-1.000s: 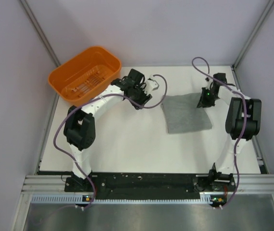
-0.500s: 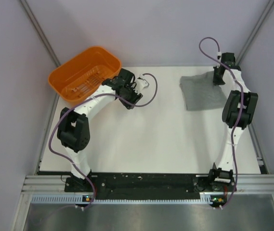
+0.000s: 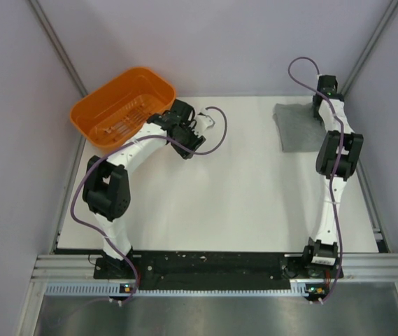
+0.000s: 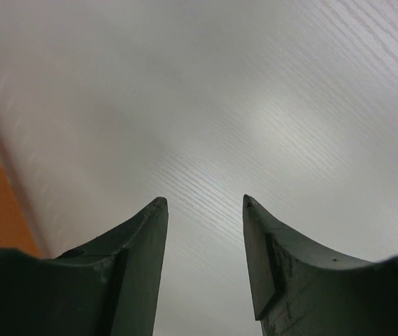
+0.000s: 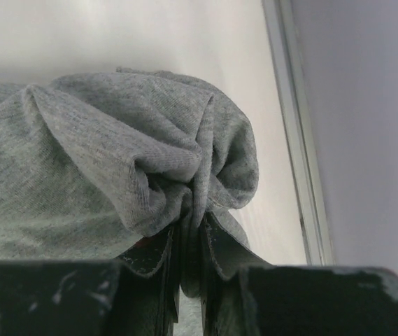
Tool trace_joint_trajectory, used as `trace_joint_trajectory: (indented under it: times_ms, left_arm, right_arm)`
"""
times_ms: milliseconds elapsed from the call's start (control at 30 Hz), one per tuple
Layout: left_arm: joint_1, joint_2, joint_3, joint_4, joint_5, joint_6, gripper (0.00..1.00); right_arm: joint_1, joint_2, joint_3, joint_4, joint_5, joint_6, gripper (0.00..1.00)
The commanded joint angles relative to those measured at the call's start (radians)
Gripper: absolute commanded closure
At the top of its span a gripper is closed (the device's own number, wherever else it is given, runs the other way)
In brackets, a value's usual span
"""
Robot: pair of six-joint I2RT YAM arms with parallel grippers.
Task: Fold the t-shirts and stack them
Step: Put the neatly folded tshirt into the corner of the board with the right arm
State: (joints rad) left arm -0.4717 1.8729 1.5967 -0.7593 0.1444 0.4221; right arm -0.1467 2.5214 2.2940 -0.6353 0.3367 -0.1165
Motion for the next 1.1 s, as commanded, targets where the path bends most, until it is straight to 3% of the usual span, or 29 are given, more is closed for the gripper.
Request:
trace_joint_trajectory:
  times_ms: [0,67,167,267,300,367,567,833,900,1000,1067]
  left_arm:
    - [0.01,-0.027,-0.01,0.012,0.007,0.004,0.48]
    - [0.008,-0.026,-0.014,0.012,0.009,0.006,0.48]
    - [0.01,-0.027,-0.015,0.009,0.018,0.006,0.48]
    - [0.01,-0.026,-0.018,0.008,0.035,0.006,0.48]
    - [0.01,-0.024,-0.018,0.008,0.041,0.006,0.48]
    - [0.01,-0.021,-0.018,0.003,0.047,0.003,0.48]
    - [0.01,-0.011,-0.015,-0.003,0.069,0.003,0.47]
    - [0.01,-0.029,-0.009,-0.018,0.08,0.009,0.47]
    - [0.01,-0.043,-0.011,-0.02,0.087,0.009,0.47]
    - [0.01,-0.067,-0.026,-0.011,0.098,0.015,0.47]
    - [0.01,-0.078,-0.038,0.001,0.103,0.017,0.47]
  right_arm:
    - [0.007,0.013,0.091,0.062,0.12,0.017,1.0]
    - [0.007,0.011,0.087,0.075,0.154,0.018,0.83]
    - [0.013,0.002,0.078,0.091,0.209,0.026,0.42]
    - [0.016,-0.03,0.042,0.114,0.252,0.069,0.11]
    - [0.018,-0.059,0.019,0.137,0.263,0.08,0.06]
    - [0.025,-0.107,-0.045,0.184,0.292,0.089,0.01]
    - [0.061,-0.323,-0.286,0.365,0.302,0.1,0.01]
    - [0.067,-0.696,-0.718,0.674,-0.074,0.141,0.01]
    - [0.044,-0.723,-0.731,0.668,-0.265,0.178,0.01]
    - [0.013,-0.71,-0.682,0.638,-0.307,0.421,0.02]
    - [-0.026,-0.644,-0.604,0.652,-0.55,0.524,0.16]
